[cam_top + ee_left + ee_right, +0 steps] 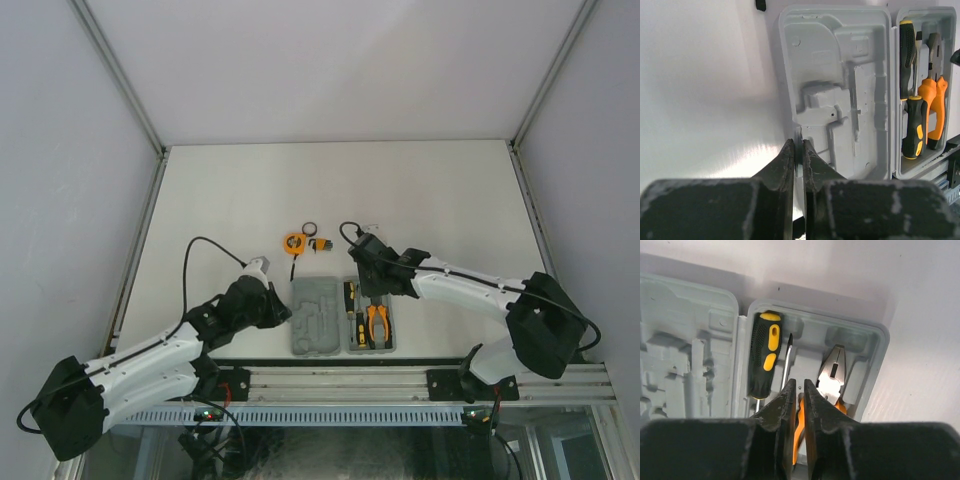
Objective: Sort the tools into containers
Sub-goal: Adjust the storage box at the center of the board.
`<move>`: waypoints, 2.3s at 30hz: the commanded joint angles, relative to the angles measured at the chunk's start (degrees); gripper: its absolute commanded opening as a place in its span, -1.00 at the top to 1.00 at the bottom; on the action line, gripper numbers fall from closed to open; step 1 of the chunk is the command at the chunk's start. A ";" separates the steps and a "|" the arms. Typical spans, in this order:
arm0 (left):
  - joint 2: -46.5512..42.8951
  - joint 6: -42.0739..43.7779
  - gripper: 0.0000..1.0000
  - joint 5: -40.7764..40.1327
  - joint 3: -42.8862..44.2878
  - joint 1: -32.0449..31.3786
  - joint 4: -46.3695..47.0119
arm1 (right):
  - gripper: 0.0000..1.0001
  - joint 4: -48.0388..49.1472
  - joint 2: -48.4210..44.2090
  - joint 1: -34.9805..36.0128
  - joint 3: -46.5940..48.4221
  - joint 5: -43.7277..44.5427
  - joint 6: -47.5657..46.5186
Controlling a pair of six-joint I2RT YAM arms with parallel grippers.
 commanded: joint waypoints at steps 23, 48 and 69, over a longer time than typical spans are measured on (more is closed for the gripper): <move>16.51 15.68 0.35 3.19 19.93 13.26 -7.17 | 0.68 1.73 -6.43 -5.04 -2.20 -1.24 -3.32; 7.73 12.83 0.08 -3.00 21.89 -1.45 -9.90 | 0.55 13.18 5.74 -12.87 2.79 -8.83 -10.70; 11.53 11.67 0.11 -1.74 22.34 -5.13 -6.55 | 0.54 4.64 8.04 -11.73 1.33 -1.92 -12.03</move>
